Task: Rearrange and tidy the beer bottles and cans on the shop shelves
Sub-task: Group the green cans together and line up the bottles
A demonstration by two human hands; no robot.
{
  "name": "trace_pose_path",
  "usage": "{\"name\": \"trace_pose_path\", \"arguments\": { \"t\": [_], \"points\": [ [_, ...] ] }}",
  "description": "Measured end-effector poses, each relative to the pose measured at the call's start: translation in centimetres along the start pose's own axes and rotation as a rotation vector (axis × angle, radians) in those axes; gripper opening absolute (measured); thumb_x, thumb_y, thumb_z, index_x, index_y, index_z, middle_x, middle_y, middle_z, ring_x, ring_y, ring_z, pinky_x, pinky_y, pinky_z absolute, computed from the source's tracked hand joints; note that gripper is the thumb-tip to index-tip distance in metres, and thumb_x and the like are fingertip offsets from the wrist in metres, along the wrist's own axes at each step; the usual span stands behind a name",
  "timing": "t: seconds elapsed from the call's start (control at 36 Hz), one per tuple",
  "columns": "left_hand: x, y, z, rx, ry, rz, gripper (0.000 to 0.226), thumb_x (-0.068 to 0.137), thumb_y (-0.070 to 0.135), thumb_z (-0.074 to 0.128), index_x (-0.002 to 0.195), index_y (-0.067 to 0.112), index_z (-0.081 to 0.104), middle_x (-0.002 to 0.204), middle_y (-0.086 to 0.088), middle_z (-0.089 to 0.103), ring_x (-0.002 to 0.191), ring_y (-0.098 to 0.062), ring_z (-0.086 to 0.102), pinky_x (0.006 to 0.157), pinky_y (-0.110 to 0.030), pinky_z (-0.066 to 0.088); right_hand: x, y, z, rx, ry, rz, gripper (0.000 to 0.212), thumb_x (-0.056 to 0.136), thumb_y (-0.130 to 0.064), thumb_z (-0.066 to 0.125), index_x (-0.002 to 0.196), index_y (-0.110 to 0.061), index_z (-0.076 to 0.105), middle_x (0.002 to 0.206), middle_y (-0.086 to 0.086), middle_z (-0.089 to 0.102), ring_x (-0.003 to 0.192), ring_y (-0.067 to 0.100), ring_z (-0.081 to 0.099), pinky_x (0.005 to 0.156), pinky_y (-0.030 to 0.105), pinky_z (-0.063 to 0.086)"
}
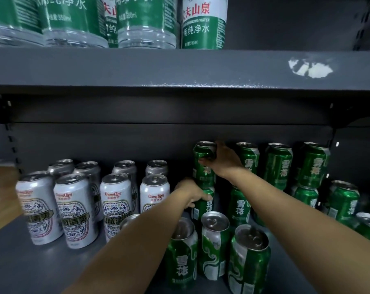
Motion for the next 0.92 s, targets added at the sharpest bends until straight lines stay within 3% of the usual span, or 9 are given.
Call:
{"name": "trace_pose_path", "arguments": {
  "t": [0.14, 0.28, 0.39, 0.44, 0.53, 0.64, 0.69, 0.81, 0.92],
  "points": [
    [-0.2, 0.4, -0.2, 0.049, 0.019, 0.015, 0.051, 0.066, 0.024, 0.087, 0.111, 0.014, 0.066, 0.106, -0.003, 0.070, 0.092, -0.017, 0.067, 0.058, -0.026, 0.054, -0.1, 0.5, 0.2, 0.048, 0.015, 0.005, 0.073, 0.086, -0.039, 0.068, 0.143, -0.011, 0.033, 0.144, 0.006, 0.047, 0.131, 0.027, 0.046, 0.101, 0.031, 0.039],
    [-0.9, 1.1, 0.3, 0.118, -0.075, 0.009, 0.038, 0.083, 0.001, 0.069, 0.120, 0.004, 0.059, 0.123, -0.009, 0.062, 0.100, -0.019, 0.056, 0.060, -0.022, 0.049, -1.3, 0.2, -1.6, -0.018, 0.155, 0.013, 0.077, 0.088, -0.044, 0.063, 0.147, -0.014, 0.024, 0.147, 0.008, 0.038, 0.132, 0.030, 0.042, 0.097, 0.039, 0.041],
    [-2.5, 2.4, -1.6, 0.240, -0.017, 0.042, 0.029, 0.093, -0.002, 0.052, 0.122, -0.002, 0.053, 0.114, -0.013, 0.056, 0.084, -0.022, 0.058, 0.045, -0.019, 0.049, -4.3, -1.7, -4.9, -0.043, 0.397, -0.157, 0.027, 0.093, -0.038, 0.055, 0.115, -0.022, 0.054, 0.119, 0.003, 0.057, 0.113, 0.026, 0.054, 0.076, 0.032, 0.041],
    [-3.8, 3.6, -2.6, 0.334, 0.053, 0.106, 0.027, 0.094, 0.000, 0.048, 0.120, -0.004, 0.055, 0.106, -0.014, 0.060, 0.074, -0.024, 0.063, 0.052, -0.025, 0.054, -5.1, -2.5, -4.5, -0.101, 0.220, -0.220, 0.026, 0.095, -0.047, 0.049, 0.090, -0.023, 0.057, 0.102, 0.004, 0.064, 0.098, 0.026, 0.060, 0.071, 0.028, 0.038],
    [-6.0, 6.0, -2.8, 0.696, 0.124, 0.232, 0.033, 0.094, 0.006, 0.049, 0.127, 0.003, 0.055, 0.121, -0.014, 0.061, 0.103, -0.028, 0.064, 0.080, -0.030, 0.051, -7.2, -2.5, -3.2, -0.024, -0.209, -0.204, 0.055, 0.092, -0.064, 0.037, 0.075, -0.016, 0.058, 0.080, 0.005, 0.065, 0.077, 0.024, 0.062, 0.072, 0.032, 0.045],
    [-8.5, 7.7, -1.4, 0.869, -0.077, 0.314, 0.021, 0.091, 0.006, 0.051, 0.110, 0.006, 0.060, 0.110, -0.012, 0.061, 0.090, -0.024, 0.057, 0.070, -0.028, 0.042, -10.8, -0.8, -3.1, -0.198, -0.552, -0.139, 0.071, 0.080, -0.075, 0.036, 0.100, -0.012, 0.060, 0.096, 0.004, 0.067, 0.087, 0.020, 0.064, 0.078, 0.033, 0.051],
    [-9.6, 6.4, -0.2, 0.820, -0.330, 0.242, 0.044, 0.089, 0.001, 0.055, 0.130, 0.013, 0.050, 0.132, -0.006, 0.051, 0.113, -0.022, 0.051, 0.089, -0.029, 0.044, -12.6, 0.6, -3.0, -0.239, -0.670, -0.099, 0.068, 0.076, -0.073, 0.050, 0.112, -0.016, 0.055, 0.106, -0.001, 0.061, 0.096, 0.017, 0.060, 0.084, 0.033, 0.052],
    [-11.6, 4.7, 1.6, 0.792, -0.583, 0.202, 0.057, 0.082, 0.019, 0.073, 0.131, 0.025, 0.046, 0.137, 0.004, 0.042, 0.131, -0.019, 0.038, 0.109, -0.043, 0.037, -14.8, 2.9, -1.4, -0.332, -0.733, -0.107, 0.068, 0.073, -0.048, 0.078, 0.125, -0.023, 0.042, 0.103, -0.012, 0.053, 0.101, 0.012, 0.054, 0.087, 0.026, 0.046],
    [-10.3, 4.8, 2.2, 0.947, -0.374, 0.341, 0.055, 0.072, 0.032, 0.082, 0.119, 0.022, 0.054, 0.132, 0.002, 0.049, 0.118, -0.020, 0.050, 0.101, -0.038, 0.045, -14.3, 4.8, -0.9, -0.286, -0.547, -0.078, 0.062, 0.071, -0.043, 0.081, 0.116, -0.023, 0.044, 0.099, -0.010, 0.056, 0.098, 0.016, 0.056, 0.085, 0.032, 0.048]
  ]
}}
Point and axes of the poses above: each hand's wrist, its own x-axis towards the middle knuckle, its own z-axis out of the palm, y = z × x, the point moved 7 cm from there along x, towards the middle knuckle
